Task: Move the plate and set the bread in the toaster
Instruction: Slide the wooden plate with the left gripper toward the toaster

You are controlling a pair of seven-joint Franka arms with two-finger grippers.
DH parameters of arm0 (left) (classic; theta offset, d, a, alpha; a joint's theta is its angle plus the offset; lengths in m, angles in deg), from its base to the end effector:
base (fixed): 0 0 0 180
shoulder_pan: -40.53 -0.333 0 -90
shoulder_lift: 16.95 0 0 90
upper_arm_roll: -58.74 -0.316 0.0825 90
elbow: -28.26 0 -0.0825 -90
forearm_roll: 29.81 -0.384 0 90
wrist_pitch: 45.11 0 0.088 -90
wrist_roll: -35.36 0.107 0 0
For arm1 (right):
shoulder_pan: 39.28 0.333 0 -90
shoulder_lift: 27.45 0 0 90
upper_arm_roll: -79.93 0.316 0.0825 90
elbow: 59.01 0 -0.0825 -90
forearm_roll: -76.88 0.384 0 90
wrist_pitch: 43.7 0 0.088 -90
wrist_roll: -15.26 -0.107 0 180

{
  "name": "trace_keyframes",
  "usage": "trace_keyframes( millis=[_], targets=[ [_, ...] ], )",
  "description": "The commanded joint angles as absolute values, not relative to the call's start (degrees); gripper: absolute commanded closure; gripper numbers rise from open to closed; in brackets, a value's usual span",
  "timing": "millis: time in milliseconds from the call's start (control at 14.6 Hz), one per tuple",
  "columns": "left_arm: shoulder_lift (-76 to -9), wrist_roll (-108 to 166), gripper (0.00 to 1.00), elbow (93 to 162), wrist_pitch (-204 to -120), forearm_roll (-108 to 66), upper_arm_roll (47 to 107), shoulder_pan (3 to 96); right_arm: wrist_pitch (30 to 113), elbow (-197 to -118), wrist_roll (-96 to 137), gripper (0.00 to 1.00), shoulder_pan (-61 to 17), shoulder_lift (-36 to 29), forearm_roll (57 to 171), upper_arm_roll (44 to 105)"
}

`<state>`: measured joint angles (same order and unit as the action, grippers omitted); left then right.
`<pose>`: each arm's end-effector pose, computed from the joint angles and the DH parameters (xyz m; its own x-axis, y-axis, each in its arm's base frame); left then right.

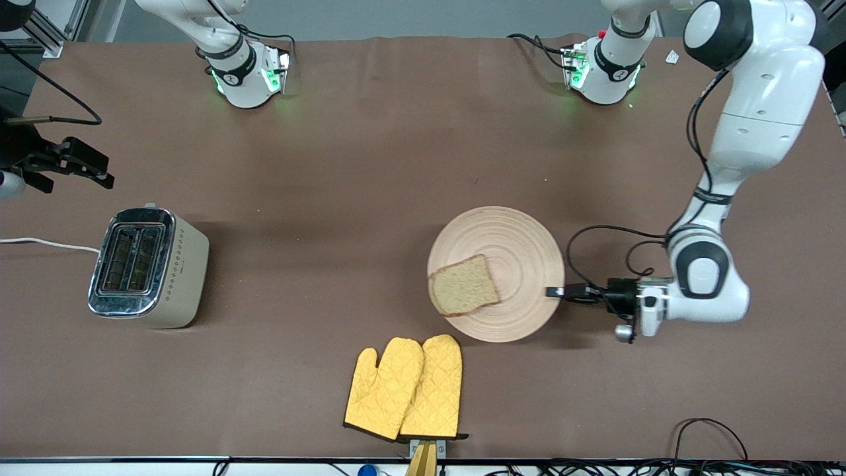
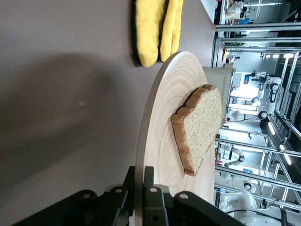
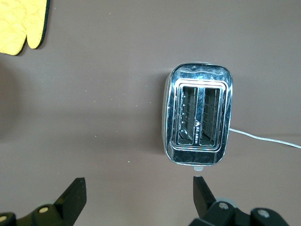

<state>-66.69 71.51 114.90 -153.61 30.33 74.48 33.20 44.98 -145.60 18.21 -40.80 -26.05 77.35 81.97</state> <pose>0.6710 -0.1343 0.1727 0.9869 -0.1413 -0.0778 0.0180 -0.3829 0.9236 0.5603 0.0057 0.6369 0.9981 0.0607 0.0125 0.0608 -0.9981 -0.0084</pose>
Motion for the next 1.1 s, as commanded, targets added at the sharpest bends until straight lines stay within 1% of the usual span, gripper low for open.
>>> trace_keyframes(
  millis=[0, 205, 479, 753, 890, 959, 1027],
  targets=[
    [-65.5, 72.4, 1.0, 117.6, -158.0, 34.0, 76.0, 37.4, 45.2, -146.2, 17.5, 0.0, -40.6, -26.5, 77.1, 82.2],
    [-65.9, 75.3, 1.0, 118.7, -162.4, 37.1, 77.5, 41.3, 45.1, -146.3, 17.5, 0.0, -40.0, -26.5, 77.1, 82.1],
    [-66.0, 75.8, 1.0, 119.3, -171.7, 39.2, 77.5, 48.5, 45.3, -146.7, 17.5, 0.0, -40.1, -26.4, 77.1, 82.1],
    [-67.7, 78.2, 1.0, 119.6, -175.5, 41.6, 77.5, 52.7, 45.6, -146.9, 17.5, 0.0, -40.0, -26.5, 77.1, 82.1],
    [-67.8, 80.5, 0.99, 120.3, -176.5, 43.0, 77.5, 53.1, 45.9, -147.1, 17.5, 0.0, -39.9, -26.5, 77.1, 82.1],
    [-67.7, 80.7, 0.95, 120.4, -177.6, 42.9, 77.5, 54.4, 45.8, -147.1, 17.5, 0.0, -40.0, -26.5, 77.1, 82.1],
    [-67.8, 80.6, 0.76, 120.4, -180.1, 42.9, 77.5, 55.3, 45.5, -146.9, 17.5, 0.0, -40.0, -26.6, 77.1, 82.1]
  ],
)
